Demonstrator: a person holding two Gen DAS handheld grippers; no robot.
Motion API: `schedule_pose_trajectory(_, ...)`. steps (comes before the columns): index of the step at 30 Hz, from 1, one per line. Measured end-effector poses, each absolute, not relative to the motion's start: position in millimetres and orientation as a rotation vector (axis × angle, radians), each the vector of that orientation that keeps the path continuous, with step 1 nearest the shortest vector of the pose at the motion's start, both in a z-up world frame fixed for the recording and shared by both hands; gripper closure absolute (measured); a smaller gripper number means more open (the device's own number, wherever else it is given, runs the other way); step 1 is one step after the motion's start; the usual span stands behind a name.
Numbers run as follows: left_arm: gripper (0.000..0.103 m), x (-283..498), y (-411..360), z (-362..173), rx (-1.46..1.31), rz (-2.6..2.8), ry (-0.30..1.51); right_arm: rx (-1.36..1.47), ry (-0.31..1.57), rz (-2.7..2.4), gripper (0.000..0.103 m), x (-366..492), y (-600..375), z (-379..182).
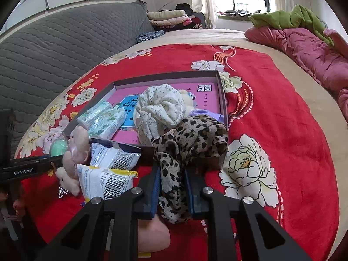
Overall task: Organize soft objects
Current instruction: 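Close left gripper on the bagged green sponge while right gripper grasps the leopard scrunchie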
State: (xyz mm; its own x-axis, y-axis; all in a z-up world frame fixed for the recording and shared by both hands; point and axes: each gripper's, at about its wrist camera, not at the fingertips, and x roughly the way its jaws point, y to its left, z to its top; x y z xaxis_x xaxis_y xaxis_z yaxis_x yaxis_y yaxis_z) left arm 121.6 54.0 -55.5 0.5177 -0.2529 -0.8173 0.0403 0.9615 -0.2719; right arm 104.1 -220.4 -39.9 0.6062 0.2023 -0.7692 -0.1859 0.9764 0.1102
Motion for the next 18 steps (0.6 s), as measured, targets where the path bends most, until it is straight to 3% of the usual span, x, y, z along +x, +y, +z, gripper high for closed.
schedule_pose_trajectory(18,0.058,110.4,62.6,-24.2,-0.250,-0.187,0.887,0.027,0.775,0.249,0.083,95.1,-222.4,-6.4)
